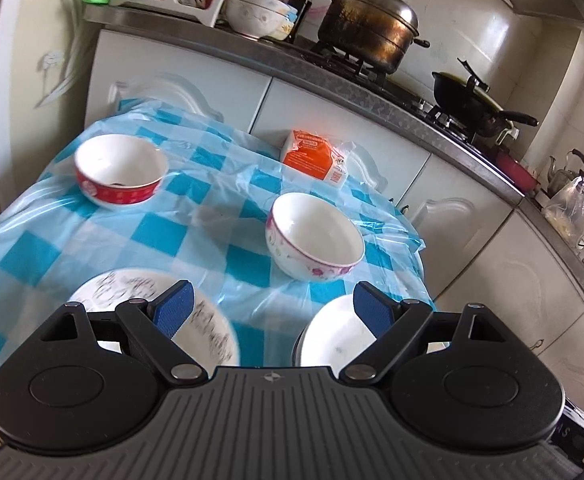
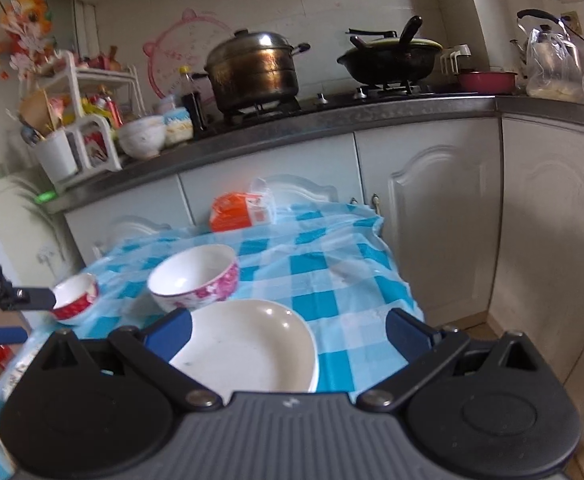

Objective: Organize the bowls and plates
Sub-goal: 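Move both grippers to opposite sides of the pink floral bowl rim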

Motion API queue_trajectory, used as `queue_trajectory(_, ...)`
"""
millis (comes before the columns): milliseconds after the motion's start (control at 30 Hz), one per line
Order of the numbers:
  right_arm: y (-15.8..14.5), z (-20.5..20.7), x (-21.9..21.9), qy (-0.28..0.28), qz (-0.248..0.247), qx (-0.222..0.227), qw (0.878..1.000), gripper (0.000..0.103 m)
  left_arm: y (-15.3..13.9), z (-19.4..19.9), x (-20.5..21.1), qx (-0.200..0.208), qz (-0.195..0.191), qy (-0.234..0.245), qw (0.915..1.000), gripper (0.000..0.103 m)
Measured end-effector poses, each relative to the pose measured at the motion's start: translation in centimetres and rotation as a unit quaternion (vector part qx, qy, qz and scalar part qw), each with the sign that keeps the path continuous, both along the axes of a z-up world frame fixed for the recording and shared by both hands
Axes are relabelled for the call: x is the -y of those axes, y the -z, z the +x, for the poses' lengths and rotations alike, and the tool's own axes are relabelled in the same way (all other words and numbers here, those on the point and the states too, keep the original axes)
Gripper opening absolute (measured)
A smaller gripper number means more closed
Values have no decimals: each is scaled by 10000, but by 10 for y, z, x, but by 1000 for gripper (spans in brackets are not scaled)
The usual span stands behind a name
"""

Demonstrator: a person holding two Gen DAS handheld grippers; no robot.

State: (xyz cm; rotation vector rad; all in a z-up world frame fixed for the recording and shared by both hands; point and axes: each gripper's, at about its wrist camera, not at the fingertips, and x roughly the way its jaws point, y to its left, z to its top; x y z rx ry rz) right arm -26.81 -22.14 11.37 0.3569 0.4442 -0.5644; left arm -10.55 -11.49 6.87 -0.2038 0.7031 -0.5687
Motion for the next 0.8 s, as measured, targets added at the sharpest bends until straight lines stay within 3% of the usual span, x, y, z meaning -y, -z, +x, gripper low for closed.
queue_trajectory(200,6,33,29,-162,489,-312,9982,102,2,33,28,-85,117,34,9999,103)
queue_trajectory(367,14,57,58,-401,1071,-105,9934,102,8,65,45,-245,328,-3,9992,103)
queue_trajectory(533,18,86,67,-328,909,-376,9946,102,19,98,55,-455,506,-152,9976,103)
queue_trajectory(667,26,106,83,-507,1283,-218,9902,102,27,115,63,-632,515,-111,9966,103)
queue_trajectory(800,30,127,97,-632,1586,-106,9853,101,29,127,77,-716,388,31,9967,95)
